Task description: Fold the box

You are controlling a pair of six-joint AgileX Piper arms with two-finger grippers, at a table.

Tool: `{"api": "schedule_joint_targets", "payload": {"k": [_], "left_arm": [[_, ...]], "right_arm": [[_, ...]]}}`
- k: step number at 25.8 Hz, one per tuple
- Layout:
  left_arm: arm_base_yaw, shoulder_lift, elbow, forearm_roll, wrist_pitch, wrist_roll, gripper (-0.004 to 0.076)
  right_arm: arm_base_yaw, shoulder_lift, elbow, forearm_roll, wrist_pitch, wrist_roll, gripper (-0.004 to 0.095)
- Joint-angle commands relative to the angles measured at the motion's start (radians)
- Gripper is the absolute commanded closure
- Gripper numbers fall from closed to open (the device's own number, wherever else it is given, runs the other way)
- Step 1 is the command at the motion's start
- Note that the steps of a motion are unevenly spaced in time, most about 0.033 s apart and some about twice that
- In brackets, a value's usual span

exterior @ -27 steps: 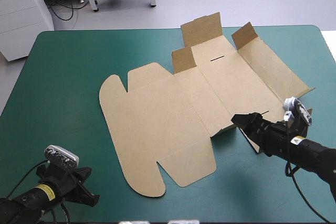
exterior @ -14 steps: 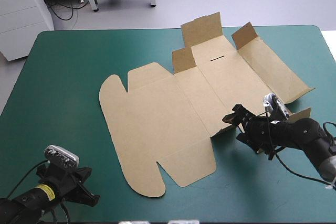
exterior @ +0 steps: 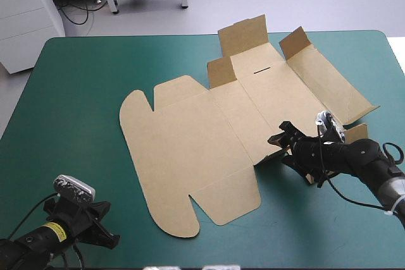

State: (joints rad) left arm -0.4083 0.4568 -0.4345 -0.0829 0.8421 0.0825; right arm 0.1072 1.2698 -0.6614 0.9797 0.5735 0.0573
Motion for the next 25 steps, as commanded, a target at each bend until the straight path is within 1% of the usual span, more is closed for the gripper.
{"api": "schedule_joint_targets", "payload": {"k": [1, 6, 12, 14, 16, 18, 19, 20, 21, 22, 25], "left_arm": [[-0.005, 0.009, -0.025, -0.008, -0.055, -0.004, 0.0756], [-0.005, 0.009, -0.025, -0.008, -0.055, -0.004, 0.0756], [-0.005, 0.009, -0.025, -0.008, -0.055, -0.004, 0.0756], [-0.005, 0.009, -0.025, -0.008, -0.055, -0.004, 0.0756], [-0.005, 0.009, -0.025, -0.008, -0.055, -0.004, 0.0756], [-0.005, 0.009, -0.025, -0.008, -0.055, -0.004, 0.0756], [-0.005, 0.009, -0.025, -0.008, -0.055, -0.004, 0.0756], [-0.005, 0.009, -0.025, -0.008, -0.055, -0.004, 0.0756], [-0.005, 0.009, -0.025, -0.008, -0.055, -0.004, 0.0756], [-0.005, 0.009, -0.025, -0.008, -0.055, -0.004, 0.0756], [-0.005, 0.009, -0.025, -0.008, -0.055, -0.004, 0.0756]], "right_arm": [[0.003, -0.020, -0.033, 0.074, 0.009, -0.057, 0.0309], [0.003, -0.017, -0.033, 0.074, 0.001, -0.091, 0.0309], [0.003, 0.005, -0.033, 0.074, 0.010, -0.093, 0.0309], [0.003, 0.015, -0.033, 0.074, 0.022, -0.098, 0.0336], [0.003, 0.022, -0.033, 0.071, 0.030, -0.106, 0.0404], [0.003, 0.026, -0.033, 0.071, 0.037, -0.106, 0.0525], [0.003, 0.026, -0.033, 0.071, 0.037, -0.106, 0.0667], [0.003, 0.026, -0.033, 0.071, 0.037, -0.106, 0.0725], [0.003, 0.026, -0.033, 0.071, 0.037, -0.127, 0.0861], [0.003, 0.026, -0.033, 0.071, 0.037, -0.141, 0.0920], [0.003, 0.026, -0.033, 0.070, 0.040, -0.213, 0.0930]]}}
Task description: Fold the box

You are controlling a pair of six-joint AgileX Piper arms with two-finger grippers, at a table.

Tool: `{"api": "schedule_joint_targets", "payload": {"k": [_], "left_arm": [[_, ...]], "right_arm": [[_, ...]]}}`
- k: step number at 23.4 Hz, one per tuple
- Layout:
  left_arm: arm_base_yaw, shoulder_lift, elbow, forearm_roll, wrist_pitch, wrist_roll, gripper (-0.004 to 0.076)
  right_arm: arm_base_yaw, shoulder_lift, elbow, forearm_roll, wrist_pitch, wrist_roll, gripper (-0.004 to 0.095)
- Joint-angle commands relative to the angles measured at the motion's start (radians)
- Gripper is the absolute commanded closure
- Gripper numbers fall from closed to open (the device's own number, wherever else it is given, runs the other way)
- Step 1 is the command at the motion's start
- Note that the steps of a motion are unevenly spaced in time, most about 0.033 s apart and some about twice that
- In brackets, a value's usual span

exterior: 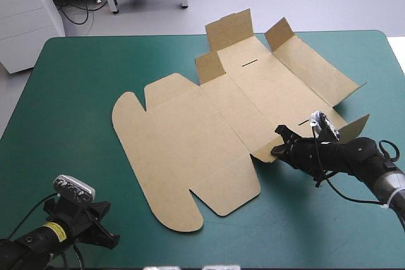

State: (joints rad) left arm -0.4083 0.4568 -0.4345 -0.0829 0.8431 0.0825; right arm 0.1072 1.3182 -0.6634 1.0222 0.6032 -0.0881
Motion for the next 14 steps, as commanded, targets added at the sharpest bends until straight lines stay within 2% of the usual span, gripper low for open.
{"api": "schedule_joint_targets", "payload": {"k": [1, 4, 6, 9, 14], "left_arm": [[-0.005, 0.009, -0.025, -0.008, -0.056, -0.004, 0.0756], [-0.005, 0.009, -0.025, -0.008, -0.056, -0.004, 0.0756], [-0.005, 0.009, -0.025, -0.008, -0.056, -0.004, 0.0756], [-0.005, 0.009, -0.025, -0.008, -0.056, -0.004, 0.0756], [-0.005, 0.009, -0.025, -0.008, -0.056, -0.011, 0.0756]], "right_arm": [[0.003, -0.023, -0.031, 0.027, 0.010, -0.094, 0.0930], [0.003, -0.023, -0.037, 0.015, 0.008, -0.184, 0.0930], [0.003, -0.023, -0.058, -0.047, 0.019, -0.241, 0.0930], [0.003, -0.023, -0.114, -0.208, 0.037, -0.252, 0.0930], [0.003, -0.023, -0.207, -0.396, 0.074, -0.252, 0.0930]]}}
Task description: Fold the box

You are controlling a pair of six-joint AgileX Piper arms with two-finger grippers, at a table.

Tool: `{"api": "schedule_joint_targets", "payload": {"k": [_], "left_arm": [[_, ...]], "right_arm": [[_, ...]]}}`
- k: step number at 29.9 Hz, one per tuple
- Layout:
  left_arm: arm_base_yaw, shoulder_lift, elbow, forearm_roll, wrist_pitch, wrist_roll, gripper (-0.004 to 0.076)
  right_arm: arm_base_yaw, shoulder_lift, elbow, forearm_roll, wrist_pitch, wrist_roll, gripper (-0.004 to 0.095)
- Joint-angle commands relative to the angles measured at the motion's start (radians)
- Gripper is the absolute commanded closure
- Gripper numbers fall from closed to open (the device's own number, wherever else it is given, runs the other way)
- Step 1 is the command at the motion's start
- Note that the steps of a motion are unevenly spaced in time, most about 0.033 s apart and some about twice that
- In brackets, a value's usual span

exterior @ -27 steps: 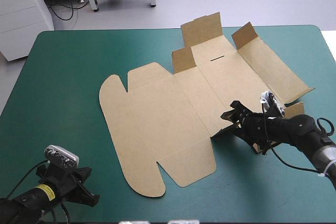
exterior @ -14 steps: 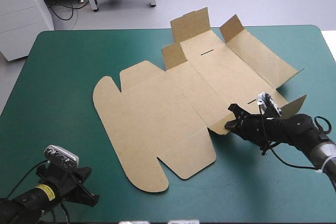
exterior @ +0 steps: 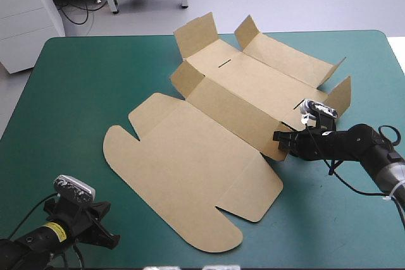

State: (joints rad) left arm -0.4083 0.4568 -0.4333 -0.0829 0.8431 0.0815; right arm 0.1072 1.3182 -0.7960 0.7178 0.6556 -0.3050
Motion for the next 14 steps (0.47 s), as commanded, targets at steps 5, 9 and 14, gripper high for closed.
{"api": "schedule_joint_targets", "payload": {"k": [5, 9, 14], "left_arm": [[-0.005, 0.009, -0.026, -0.008, -0.056, -0.010, 0.0756], [-0.005, 0.009, -0.026, -0.008, -0.056, -0.010, 0.0756], [-0.005, 0.009, -0.026, -0.008, -0.056, -0.010, 0.0756]], "right_arm": [[0.003, -0.023, -0.173, -0.244, 0.055, -0.033, 0.0930], [0.003, -0.018, -0.242, -0.374, 0.088, -0.033, 0.0930], [0.003, 0.015, -0.325, -0.513, 0.143, -0.041, 0.0930]]}}
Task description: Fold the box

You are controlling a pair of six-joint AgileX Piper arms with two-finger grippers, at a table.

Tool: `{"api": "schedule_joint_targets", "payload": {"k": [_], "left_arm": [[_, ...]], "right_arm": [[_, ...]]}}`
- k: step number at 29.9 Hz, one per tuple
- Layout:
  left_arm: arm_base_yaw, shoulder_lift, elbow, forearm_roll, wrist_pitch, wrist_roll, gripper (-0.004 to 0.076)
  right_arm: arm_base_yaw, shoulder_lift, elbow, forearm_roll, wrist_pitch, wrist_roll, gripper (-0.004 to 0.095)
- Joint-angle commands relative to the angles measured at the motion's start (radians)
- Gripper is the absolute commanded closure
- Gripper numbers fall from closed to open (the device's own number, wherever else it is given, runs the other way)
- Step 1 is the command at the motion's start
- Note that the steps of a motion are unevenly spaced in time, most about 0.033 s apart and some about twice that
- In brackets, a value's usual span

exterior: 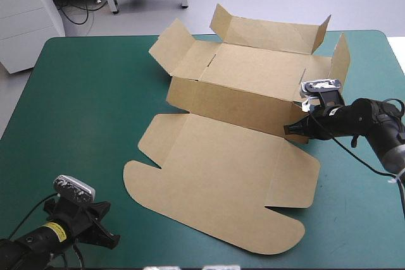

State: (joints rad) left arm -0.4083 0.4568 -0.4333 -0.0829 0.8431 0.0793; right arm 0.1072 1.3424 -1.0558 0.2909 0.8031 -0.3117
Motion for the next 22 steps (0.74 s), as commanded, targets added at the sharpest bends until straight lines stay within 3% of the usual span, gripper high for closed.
{"api": "schedule_joint_targets", "payload": {"k": [1, 15, 22], "left_arm": [[-0.005, 0.009, -0.026, -0.008, -0.056, -0.008, 0.0756], [-0.005, 0.009, -0.026, -0.008, -0.056, -0.008, 0.0756], [-0.005, 0.009, -0.026, -0.008, -0.056, -0.008, 0.0756]], "right_arm": [[0.003, 0.000, -0.079, -0.117, -0.005, -0.041, 0.0931], [0.003, 0.206, -0.295, -0.201, -0.020, -0.382, 0.0931], [0.016, 0.273, -0.387, -0.203, -0.034, -0.675, 0.0931]]}}
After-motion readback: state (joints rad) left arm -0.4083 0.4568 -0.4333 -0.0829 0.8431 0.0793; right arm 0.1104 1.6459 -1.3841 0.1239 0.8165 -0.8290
